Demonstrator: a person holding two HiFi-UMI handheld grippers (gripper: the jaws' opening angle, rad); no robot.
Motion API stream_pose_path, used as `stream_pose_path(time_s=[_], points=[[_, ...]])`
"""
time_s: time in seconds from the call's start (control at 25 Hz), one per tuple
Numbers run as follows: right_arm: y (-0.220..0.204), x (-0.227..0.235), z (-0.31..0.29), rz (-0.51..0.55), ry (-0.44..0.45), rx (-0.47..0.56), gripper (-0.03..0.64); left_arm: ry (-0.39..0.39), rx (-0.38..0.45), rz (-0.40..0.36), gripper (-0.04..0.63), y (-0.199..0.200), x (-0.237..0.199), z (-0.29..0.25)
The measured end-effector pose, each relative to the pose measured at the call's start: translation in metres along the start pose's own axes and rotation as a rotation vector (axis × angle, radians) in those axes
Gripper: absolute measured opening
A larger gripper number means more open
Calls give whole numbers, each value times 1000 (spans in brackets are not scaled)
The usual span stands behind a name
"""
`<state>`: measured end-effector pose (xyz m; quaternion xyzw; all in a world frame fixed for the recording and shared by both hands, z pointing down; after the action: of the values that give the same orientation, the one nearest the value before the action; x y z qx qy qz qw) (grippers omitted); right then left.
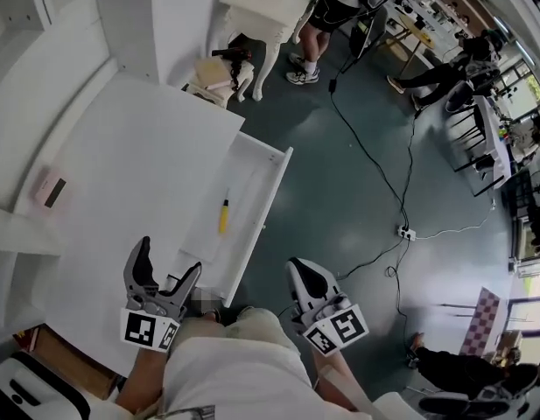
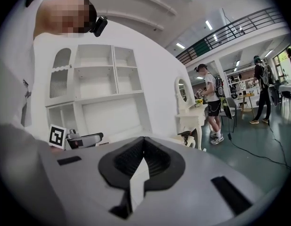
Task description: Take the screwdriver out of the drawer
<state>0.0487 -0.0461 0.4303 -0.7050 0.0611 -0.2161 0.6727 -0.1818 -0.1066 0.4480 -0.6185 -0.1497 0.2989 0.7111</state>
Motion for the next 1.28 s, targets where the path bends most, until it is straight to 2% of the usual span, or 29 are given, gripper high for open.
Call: stream_pose_path(time_s=[0.12, 0.32, 0.44, 0.72, 0.96, 1.12, 1.28], points=[[-2, 16, -8, -1, -9, 3, 9, -18, -34, 12, 454, -19, 4, -20], [-12, 44, -19, -30, 37, 4, 9, -3, -89, 11, 454, -56, 17, -45], [-19, 62, -24, -56, 64, -19, 9, 22, -136, 28, 454, -87, 24, -55], [-38, 91, -33, -65, 112, -62, 9, 32, -255, 17, 453, -164, 30, -81], [-48, 105, -35, -82, 113, -90, 9, 26, -392, -11, 448, -233, 33, -99], [-57, 120, -29, -90, 94, -115, 9, 26, -495, -19, 410, -286, 26, -114], [-71, 133, -21, -100, 75, -146, 9, 71, -605, -24, 399, -337, 8, -120]])
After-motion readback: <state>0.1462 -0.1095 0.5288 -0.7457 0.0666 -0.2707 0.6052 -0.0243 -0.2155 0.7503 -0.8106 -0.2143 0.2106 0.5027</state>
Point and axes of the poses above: the fingertips, and each gripper's own axes: z backward along the fingers, x to its right, y out of its top, the point moved 2 cm from there along z, backward along the fingers, and after that the axes turned 12 degrees about x, right-handed, at the moved point
